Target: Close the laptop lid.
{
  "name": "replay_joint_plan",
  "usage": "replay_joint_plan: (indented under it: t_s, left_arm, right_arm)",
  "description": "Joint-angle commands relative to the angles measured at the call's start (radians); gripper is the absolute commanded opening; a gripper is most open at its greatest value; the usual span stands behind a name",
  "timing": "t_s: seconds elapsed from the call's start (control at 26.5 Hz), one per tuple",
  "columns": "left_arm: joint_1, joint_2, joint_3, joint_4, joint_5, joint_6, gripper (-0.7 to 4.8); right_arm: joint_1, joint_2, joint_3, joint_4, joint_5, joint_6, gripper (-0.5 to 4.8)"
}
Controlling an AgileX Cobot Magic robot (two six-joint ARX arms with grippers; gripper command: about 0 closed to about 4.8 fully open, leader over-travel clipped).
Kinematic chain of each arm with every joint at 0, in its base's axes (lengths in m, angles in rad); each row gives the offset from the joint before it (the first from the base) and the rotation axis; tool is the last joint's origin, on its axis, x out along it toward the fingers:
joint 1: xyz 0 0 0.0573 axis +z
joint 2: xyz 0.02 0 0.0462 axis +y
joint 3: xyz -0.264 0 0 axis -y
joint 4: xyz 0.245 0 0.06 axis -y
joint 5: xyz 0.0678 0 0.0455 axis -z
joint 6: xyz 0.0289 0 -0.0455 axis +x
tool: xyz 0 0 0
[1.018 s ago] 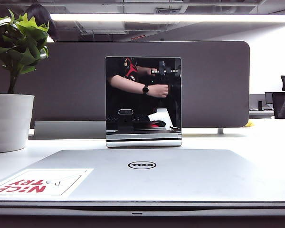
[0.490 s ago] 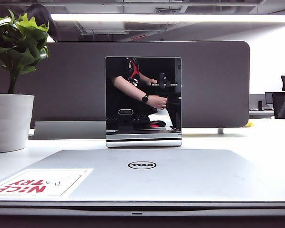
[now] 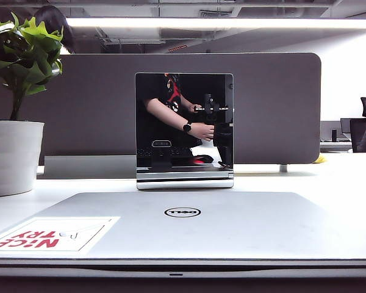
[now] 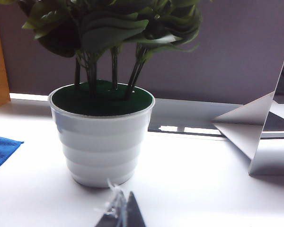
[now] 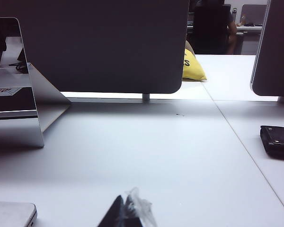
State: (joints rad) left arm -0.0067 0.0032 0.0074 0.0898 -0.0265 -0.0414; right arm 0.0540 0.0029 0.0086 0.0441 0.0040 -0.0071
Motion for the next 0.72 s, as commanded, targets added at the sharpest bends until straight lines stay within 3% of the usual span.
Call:
replay_joint_plan:
  t_s: [0.04, 0.23, 0.72]
  left_arm:
    - [0.002, 0.001, 0.001, 0.008, 0.004, 0.005, -0.05]
    - [0.002, 0.001, 0.001, 0.008, 0.004, 0.005, -0.05]
    - [0.002, 0.001, 0.001, 0.008, 0.004, 0.004, -0.05]
  right_arm:
    - [-0.006, -0.001, -0.002, 0.012, -0.004, -0.001, -0.01]
    - [-0.04, -0.001, -0.002, 0.012, -0.051, -0.001, -0.01]
    - [-0.037, -0.001, -0.002, 0.011, -0.045, -0.001, -0.01]
